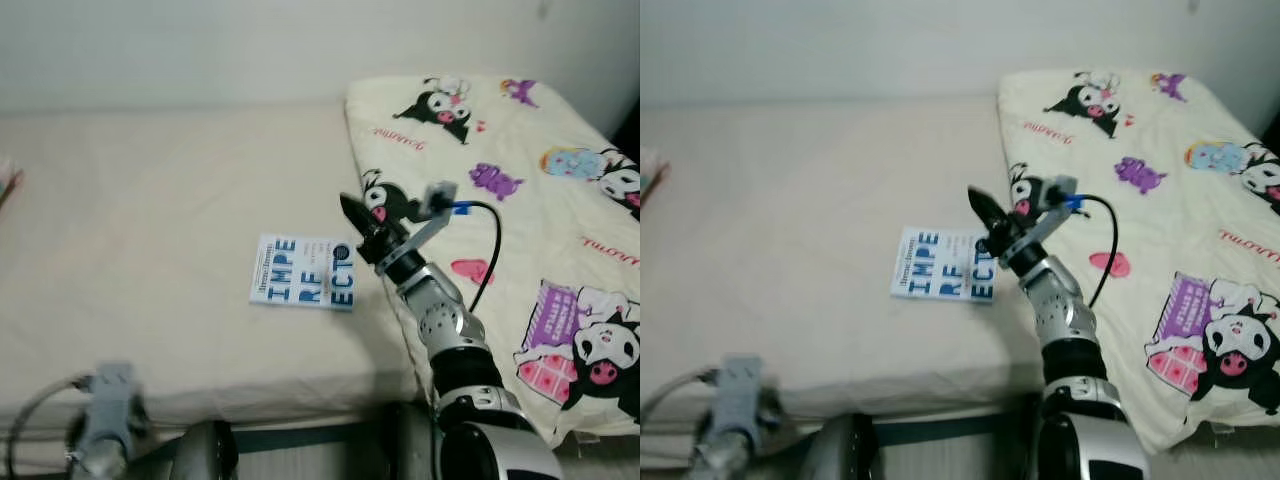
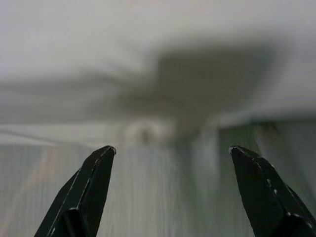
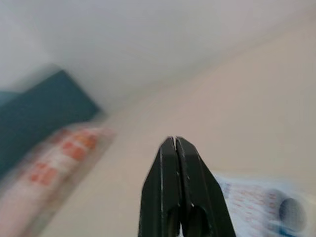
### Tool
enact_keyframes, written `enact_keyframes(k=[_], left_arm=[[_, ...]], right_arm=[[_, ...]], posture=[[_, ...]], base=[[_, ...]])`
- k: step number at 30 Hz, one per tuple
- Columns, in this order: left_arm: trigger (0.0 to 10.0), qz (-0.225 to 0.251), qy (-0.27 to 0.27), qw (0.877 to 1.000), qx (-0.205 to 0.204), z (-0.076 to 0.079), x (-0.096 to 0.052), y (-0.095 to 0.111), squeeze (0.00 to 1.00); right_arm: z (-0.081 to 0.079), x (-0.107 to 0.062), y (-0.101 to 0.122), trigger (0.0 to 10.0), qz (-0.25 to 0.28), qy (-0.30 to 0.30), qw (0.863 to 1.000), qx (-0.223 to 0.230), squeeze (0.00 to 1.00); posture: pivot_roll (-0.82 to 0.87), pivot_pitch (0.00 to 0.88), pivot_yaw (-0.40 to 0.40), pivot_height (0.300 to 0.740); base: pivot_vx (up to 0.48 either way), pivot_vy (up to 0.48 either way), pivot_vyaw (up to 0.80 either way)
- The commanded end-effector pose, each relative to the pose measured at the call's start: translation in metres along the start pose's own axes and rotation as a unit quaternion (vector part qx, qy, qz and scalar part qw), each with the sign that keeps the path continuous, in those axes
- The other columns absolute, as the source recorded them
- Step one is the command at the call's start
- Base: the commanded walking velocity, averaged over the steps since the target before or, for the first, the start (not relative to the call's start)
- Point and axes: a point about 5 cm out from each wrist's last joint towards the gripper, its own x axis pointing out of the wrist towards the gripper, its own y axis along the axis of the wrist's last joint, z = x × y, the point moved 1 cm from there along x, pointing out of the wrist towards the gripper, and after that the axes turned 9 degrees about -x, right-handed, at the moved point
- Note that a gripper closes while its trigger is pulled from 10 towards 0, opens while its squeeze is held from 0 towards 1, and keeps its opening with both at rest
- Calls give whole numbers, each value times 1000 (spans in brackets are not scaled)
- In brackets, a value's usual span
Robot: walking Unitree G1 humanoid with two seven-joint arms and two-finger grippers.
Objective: Clean up the room
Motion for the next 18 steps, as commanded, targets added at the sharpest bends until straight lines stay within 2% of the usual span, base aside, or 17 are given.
enact_keyframes(k=[1,2,3,5,6,11,13,16,18], left_arm=[[10000,-33,-2,999,16,-3,-4,-18,0],[10000,-33,-2,999,16,-3,-4,-18,0],[10000,-48,-5,998,30,-4,-7,-29,0],[10000,-48,-5,998,30,-4,-7,-29,0],[10000,-61,-5,997,42,-7,-10,-38,0],[10000,-71,-4,996,54,-11,-12,-44,0],[10000,-80,5,994,69,-23,-15,-52,0],[10000,-80,5,994,69,-23,-15,-52,0],[10000,-60,40,996,45,-49,-14,-46,0]], right_arm=[[7,-7,-19,10000,-41,-33,999,1,0],[7,-7,-19,10000,-41,-33,999,1,0],[16,-13,-26,10000,-57,-58,997,10,0],[16,-13,-26,10000,-57,-58,997,10,0],[21,-18,-31,10000,-63,-74,995,21,0],[22,-21,-34,10000,-62,-81,994,32,0],[24,-25,-40,10000,-66,-84,993,47,0],[24,-25,-40,10000,-66,-84,993,47,0],[25,-25,-43,10000,-77,-87,992,51,0]], posture=[[-54,68,29,569],[-54,68,29,569],[-49,78,30,564],[-49,78,30,564],[-45,87,34,559],[-40,103,40,554],[-20,150,58,544],[-20,150,58,544],[21,221,56,534]], base=[[0,0,0],[0,0,0],[0,0,0],[0,0,0],[0,0,0],[0,0,0],[0,0,0],[0,0,0],[0,0,0]])
